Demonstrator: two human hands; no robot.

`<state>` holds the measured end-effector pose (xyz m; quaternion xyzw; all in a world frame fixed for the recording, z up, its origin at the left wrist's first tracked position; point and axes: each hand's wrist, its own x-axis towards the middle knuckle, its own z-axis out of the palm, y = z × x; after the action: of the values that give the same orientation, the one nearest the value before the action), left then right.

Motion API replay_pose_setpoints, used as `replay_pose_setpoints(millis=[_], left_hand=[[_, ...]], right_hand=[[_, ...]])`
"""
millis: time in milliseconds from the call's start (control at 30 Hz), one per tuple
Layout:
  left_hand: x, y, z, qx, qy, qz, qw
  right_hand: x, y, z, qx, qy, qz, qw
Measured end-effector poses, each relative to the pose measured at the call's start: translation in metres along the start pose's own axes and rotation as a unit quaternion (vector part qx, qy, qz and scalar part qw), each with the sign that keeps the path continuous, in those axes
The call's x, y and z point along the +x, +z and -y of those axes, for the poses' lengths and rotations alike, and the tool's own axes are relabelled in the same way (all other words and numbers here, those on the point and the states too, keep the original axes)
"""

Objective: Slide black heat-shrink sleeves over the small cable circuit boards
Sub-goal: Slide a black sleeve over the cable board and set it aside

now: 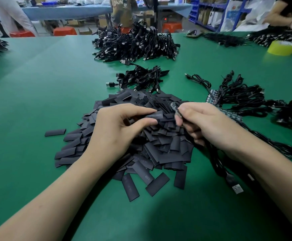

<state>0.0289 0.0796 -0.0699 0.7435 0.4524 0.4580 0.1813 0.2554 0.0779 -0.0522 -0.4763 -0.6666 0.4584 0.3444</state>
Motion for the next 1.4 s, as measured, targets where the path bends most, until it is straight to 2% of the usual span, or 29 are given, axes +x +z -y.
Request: replay_pose_setpoints(millis=[133,267,567,833,1000,1233,1300,1400], left_hand=[[-0.0006,0.0007,0.0001,-0.018,-0.021,0.002,1.000],[-0.0002,0.0016,-0.0009,-0.012,-0.010,0.002,1.000],[0.0000,0.0025,0.0009,-0.035,-0.012,-0.001,0.999],[-0.0006,0.0018,0.0005,-0.004,-0.001,0.006,1.000],[0.0004,0.0002,0.0003,0.069,0.057,0.034,0.995],[0.0017,-0.0001,0.0036,0.094,0.132,0.091,0.983],[0.0011,0.0006,0.0034,0.087,0.130,0.091,0.984],[0.0003,0.0005,0.0030,0.074,0.111,0.072,0.988]], right_hand=[[-0.0029,-0.0001,0.0018,-0.150,-0.048,0.001,0.987],[-0.0038,0.0015,0.0029,-0.189,-0.056,-0.011,0.980],[-0.0039,0.0021,0.0023,-0.155,-0.049,-0.018,0.986],[-0.0058,0.0054,0.0076,-0.241,-0.070,-0.020,0.968],[-0.0069,0.0068,0.0082,-0.269,-0.065,0.001,0.961],[-0.0072,0.0070,0.0069,-0.288,-0.070,0.036,0.954],[-0.0064,0.0066,0.0046,-0.275,-0.064,0.036,0.959],[-0.0049,0.0042,0.0015,-0.197,-0.059,0.017,0.978]])
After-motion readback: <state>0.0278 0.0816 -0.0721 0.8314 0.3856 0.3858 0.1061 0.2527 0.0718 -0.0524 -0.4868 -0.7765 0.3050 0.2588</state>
